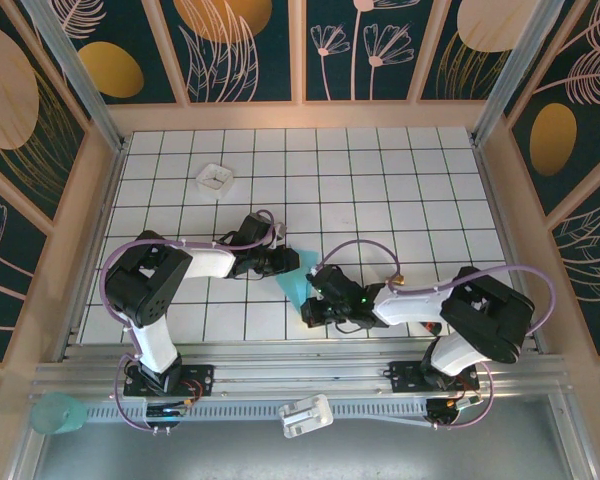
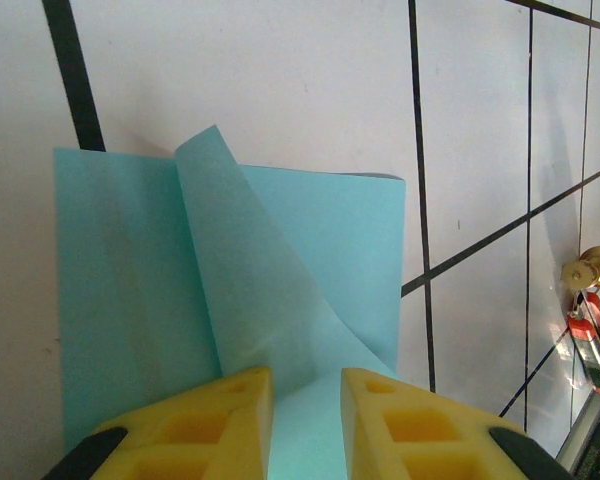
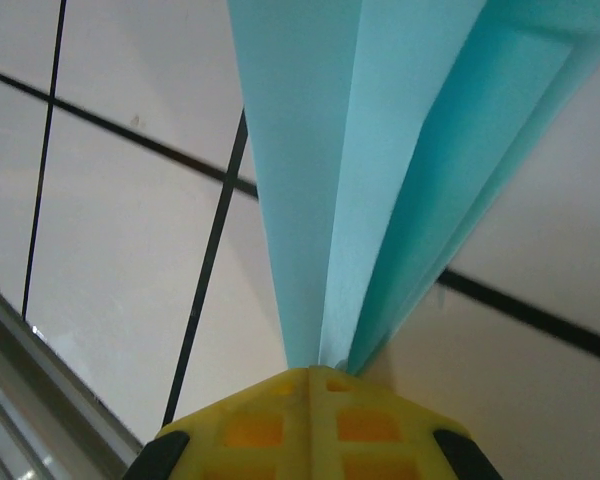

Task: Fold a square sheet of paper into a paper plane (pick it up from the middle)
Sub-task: Fourth fold the wing at the center of the table.

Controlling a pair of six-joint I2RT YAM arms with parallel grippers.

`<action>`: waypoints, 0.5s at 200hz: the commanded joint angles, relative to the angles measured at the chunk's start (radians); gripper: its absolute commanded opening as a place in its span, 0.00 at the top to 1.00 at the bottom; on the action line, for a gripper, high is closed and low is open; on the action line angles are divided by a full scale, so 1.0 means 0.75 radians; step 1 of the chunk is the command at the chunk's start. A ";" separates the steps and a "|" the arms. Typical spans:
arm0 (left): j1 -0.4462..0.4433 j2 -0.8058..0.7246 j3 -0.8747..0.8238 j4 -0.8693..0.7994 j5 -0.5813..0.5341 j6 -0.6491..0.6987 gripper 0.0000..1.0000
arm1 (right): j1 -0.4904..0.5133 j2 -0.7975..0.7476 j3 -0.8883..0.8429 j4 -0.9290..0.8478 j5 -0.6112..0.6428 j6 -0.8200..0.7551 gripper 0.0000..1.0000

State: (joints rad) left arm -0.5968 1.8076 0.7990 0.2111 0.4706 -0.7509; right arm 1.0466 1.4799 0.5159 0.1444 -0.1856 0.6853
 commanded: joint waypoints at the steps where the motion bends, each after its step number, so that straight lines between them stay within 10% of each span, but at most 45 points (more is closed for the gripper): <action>1: 0.002 0.067 -0.010 -0.120 -0.108 0.045 0.74 | 0.018 -0.073 -0.040 -0.154 -0.051 -0.043 1.00; 100: 0.004 0.077 -0.003 -0.116 -0.104 0.040 0.74 | -0.109 -0.014 0.128 0.038 -0.100 -0.091 1.00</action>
State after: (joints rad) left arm -0.5968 1.8114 0.8066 0.2054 0.4667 -0.7509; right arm 0.9745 1.4113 0.5560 0.1276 -0.2485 0.6441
